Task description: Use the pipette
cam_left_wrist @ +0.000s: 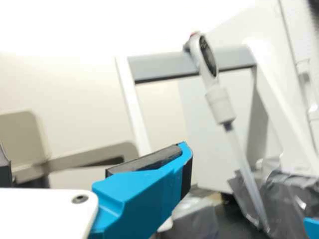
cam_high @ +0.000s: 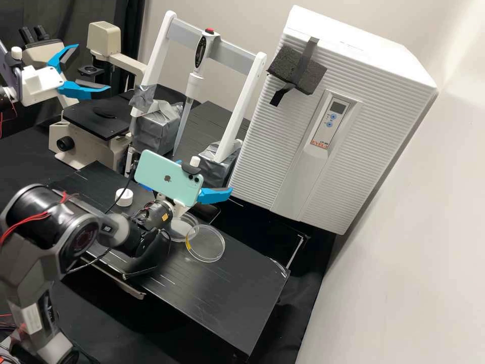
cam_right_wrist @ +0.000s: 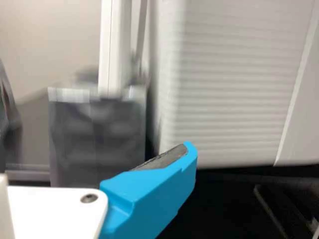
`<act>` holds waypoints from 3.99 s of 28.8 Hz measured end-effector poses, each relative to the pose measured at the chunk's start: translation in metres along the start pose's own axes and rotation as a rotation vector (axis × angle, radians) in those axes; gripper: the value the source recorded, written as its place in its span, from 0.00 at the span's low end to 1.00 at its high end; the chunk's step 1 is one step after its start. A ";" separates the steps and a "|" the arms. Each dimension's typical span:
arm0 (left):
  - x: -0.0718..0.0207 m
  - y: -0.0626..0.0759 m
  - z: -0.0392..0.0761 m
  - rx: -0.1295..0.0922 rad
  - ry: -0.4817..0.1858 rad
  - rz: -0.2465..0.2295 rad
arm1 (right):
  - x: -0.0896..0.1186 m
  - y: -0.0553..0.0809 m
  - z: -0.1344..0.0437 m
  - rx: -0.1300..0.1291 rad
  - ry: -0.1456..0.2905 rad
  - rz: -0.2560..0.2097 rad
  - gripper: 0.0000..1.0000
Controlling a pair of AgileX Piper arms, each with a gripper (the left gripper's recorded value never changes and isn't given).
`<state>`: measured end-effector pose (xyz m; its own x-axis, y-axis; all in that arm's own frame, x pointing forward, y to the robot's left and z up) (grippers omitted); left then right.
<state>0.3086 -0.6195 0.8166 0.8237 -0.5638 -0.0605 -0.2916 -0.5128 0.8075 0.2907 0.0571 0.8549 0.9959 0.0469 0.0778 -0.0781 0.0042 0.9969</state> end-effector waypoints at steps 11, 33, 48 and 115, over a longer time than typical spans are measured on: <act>0.0215 0.004 -0.003 -0.036 0.006 -0.016 | 0.002 0.048 -0.081 0.053 0.242 0.121 1.00; 0.0278 0.009 0.008 -0.178 -0.115 -0.054 | 0.063 0.053 -0.159 -0.019 0.284 0.052 1.00; 0.0260 0.008 0.000 -0.189 -0.094 -0.059 | 0.091 0.048 -0.160 -0.001 0.238 0.036 0.00; 0.0215 0.002 -0.001 -0.208 -0.086 -0.084 | 0.088 0.032 -0.172 -0.017 0.249 0.008 0.00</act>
<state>0.3263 -0.6319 0.8170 0.7937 -0.5826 -0.1748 -0.1103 -0.4205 0.9006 0.3678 0.2334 0.8922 0.9533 0.2916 0.0791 -0.0887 0.0200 0.9959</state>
